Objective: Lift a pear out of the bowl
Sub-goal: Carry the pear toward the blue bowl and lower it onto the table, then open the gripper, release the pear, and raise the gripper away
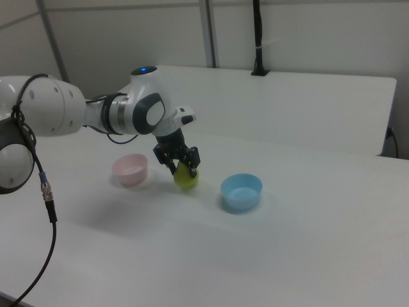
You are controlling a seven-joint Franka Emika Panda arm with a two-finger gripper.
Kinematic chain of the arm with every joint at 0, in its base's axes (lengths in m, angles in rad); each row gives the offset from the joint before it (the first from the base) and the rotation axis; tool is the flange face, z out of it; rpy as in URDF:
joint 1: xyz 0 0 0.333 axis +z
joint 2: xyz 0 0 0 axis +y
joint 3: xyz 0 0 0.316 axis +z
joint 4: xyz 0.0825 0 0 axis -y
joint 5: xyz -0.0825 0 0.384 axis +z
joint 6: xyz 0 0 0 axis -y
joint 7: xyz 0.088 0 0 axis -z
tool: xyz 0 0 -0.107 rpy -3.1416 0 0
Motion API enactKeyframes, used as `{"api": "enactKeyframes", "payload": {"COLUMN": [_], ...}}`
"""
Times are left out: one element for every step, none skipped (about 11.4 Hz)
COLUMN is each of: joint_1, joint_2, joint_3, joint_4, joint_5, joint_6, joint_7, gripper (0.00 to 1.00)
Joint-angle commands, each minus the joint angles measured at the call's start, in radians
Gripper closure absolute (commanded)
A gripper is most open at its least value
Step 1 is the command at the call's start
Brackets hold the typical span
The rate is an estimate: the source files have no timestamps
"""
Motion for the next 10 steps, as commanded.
{"api": "enactKeyframes", "payload": {"joint_1": [0.0,0.0,0.0,0.001,0.006,0.012,0.018,0.02,0.02,0.029], "joint_2": [-0.015,-0.028,-0.05,-0.073,-0.103,-0.14,-0.175,-0.215,-0.263,-0.312], "joint_3": [-0.003,-0.003,-0.003,-0.002,-0.003,-0.002,-0.002,0.004,0.007,0.009], "joint_4": [-0.012,-0.012,-0.014,-0.012,-0.011,-0.012,-0.012,-0.011,-0.011,-0.011], "joint_5": [-0.013,-0.013,-0.013,-0.013,-0.012,-0.012,-0.012,-0.012,-0.012,-0.01], "joint_6": [0.023,0.014,0.011,-0.009,-0.069,-0.121,-0.175,-0.237,-0.305,-0.378], "joint_7": [-0.007,-0.006,-0.002,0.0,0.001,0.001,0.004,0.012,0.027,0.027], "gripper": [0.0,0.0,0.0,0.0,0.0,0.0,0.0,0.0,0.0,0.0]}}
